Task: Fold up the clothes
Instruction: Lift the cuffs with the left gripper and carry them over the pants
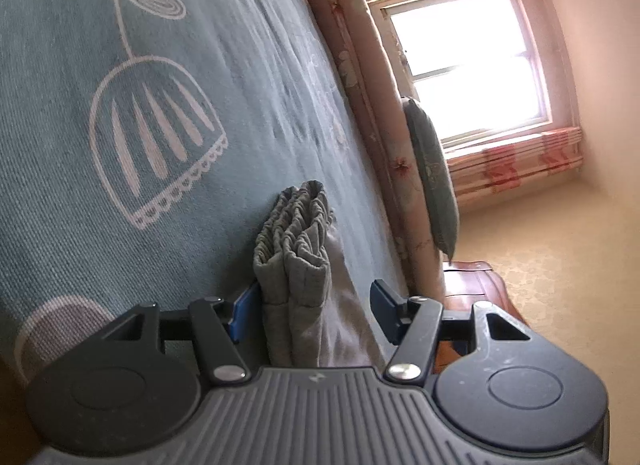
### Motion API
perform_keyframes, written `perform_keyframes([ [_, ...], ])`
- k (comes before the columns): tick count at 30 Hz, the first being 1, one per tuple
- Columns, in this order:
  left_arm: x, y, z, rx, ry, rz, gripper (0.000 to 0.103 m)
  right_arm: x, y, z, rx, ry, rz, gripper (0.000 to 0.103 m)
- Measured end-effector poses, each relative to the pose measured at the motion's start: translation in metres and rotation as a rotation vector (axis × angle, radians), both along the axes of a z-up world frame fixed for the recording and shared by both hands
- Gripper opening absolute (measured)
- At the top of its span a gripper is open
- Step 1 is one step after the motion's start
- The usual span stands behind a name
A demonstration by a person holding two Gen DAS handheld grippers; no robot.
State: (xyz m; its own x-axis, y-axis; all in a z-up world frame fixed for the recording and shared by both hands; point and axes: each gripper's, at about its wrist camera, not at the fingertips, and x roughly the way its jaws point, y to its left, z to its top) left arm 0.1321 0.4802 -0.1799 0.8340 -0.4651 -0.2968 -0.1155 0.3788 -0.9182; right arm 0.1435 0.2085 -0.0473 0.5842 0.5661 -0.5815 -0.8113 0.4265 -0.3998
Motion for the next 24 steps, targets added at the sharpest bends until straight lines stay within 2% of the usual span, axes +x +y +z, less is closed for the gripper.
perform_keyframes([
  [3, -0.005, 0.008, -0.005, -0.014, -0.014, -0.007, 0.061, -0.003, 0.039, -0.015, -0.052, -0.022, 0.064, 0.103],
  [7, -0.004, 0.011, -0.007, -0.017, -0.024, -0.022, 0.061, -0.002, 0.075, -0.042, -0.148, -0.077, 0.057, 0.103],
  [9, -0.004, 0.011, -0.008, -0.019, -0.031, -0.026, 0.061, -0.001, 0.084, -0.052, -0.184, -0.070, 0.039, 0.103],
  [11, -0.004, 0.011, -0.009, -0.017, -0.035, -0.031, 0.061, -0.004, 0.090, -0.062, -0.214, -0.093, 0.021, 0.103],
  [16, 0.002, 0.005, -0.006, -0.007, -0.035, -0.044, 0.063, -0.022, 0.091, -0.076, -0.267, -0.367, -0.031, 0.103],
  [21, 0.000, 0.007, -0.005, -0.005, -0.029, -0.054, 0.066, -0.024, 0.083, -0.067, -0.242, -0.415, -0.083, 0.103],
  [24, 0.003, 0.004, -0.004, -0.004, -0.017, -0.054, 0.066, -0.026, 0.079, -0.061, -0.225, -0.410, -0.087, 0.103],
])
